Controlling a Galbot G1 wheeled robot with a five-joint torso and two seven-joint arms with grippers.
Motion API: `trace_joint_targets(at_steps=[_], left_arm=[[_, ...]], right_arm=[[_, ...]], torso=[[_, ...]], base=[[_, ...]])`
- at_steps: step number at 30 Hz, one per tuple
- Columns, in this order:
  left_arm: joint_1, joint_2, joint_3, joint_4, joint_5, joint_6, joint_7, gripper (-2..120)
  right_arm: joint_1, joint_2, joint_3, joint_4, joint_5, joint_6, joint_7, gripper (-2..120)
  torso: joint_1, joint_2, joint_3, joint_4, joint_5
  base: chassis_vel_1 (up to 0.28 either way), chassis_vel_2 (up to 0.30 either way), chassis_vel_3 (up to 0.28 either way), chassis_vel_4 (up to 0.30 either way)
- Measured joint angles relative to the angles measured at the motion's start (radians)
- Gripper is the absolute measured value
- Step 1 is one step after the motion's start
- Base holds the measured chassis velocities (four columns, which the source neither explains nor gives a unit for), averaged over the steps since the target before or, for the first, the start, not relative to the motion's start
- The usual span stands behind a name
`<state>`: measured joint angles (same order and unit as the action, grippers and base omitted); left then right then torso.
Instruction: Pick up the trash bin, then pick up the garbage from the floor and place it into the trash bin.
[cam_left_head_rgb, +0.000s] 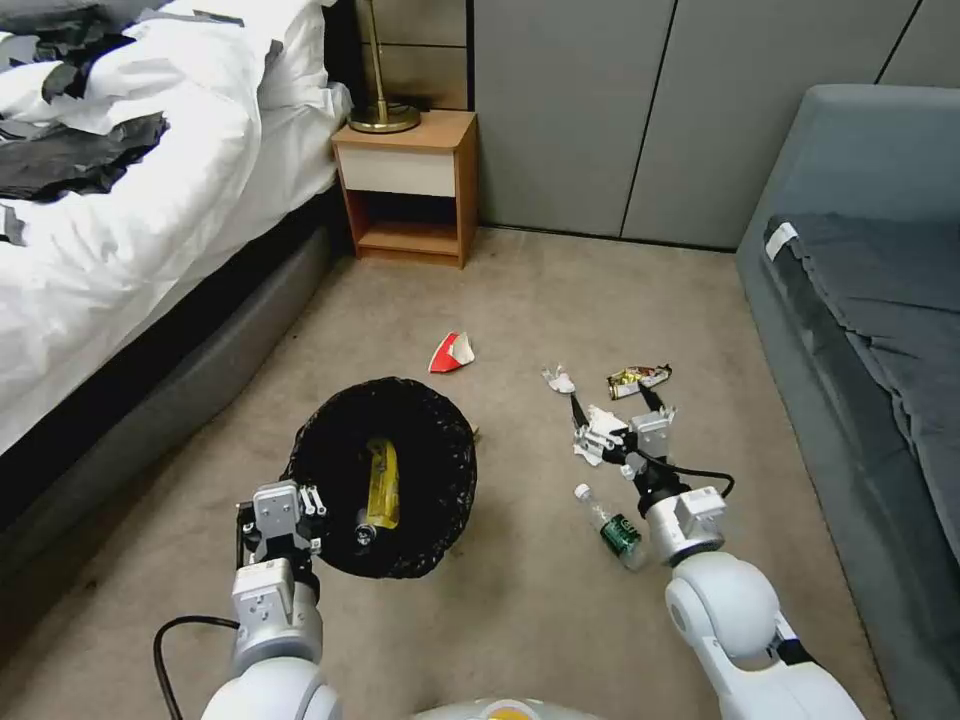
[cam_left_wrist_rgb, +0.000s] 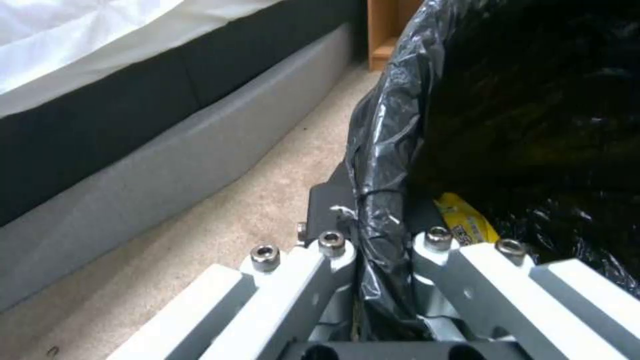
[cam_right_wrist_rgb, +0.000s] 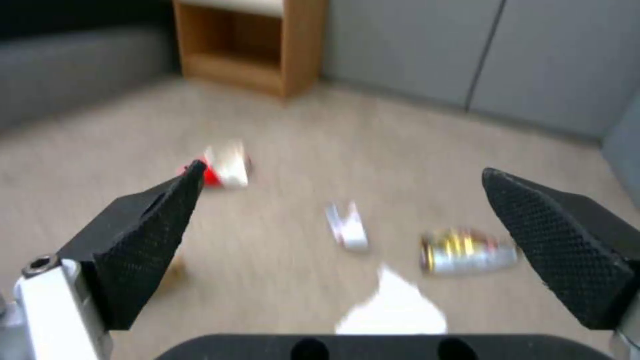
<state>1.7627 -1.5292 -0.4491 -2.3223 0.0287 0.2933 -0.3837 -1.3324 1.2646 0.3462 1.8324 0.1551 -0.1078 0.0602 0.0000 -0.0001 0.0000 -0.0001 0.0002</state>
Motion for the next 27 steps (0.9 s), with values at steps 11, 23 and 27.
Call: trace_joint_targets(at_steps=[11, 23, 27], left_arm=[[-0.006, -0.002, 0.010, 0.011, 0.011, 0.001, 0.001, 3], [-0.002, -0.002, 0.009, 0.012, 0.013, 0.003, 0.001, 3], [0.000, -0.005, 0.011, 0.010, 0.016, 0.003, 0.001, 3]], right_arm=[[0.065, 0.008, 0.006, -0.160, 0.059, -0.088, -0.018, 100], [0.145, 0.015, -0.011, -0.345, 0.066, -0.082, -0.042, 100], [0.153, 0.011, -0.014, -0.378, 0.066, -0.102, -0.077, 100]], torso=[[0.000, 0.000, 0.000, 0.0001, -0.0001], [0.000, 0.000, 0.000, 0.0001, -0.0002], [0.000, 0.000, 0.000, 0.0001, -0.0002]], base=[[0.000, 0.000, 0.000, 0.000], [0.000, 0.000, 0.000, 0.000], [0.000, 0.000, 0.000, 0.000]])
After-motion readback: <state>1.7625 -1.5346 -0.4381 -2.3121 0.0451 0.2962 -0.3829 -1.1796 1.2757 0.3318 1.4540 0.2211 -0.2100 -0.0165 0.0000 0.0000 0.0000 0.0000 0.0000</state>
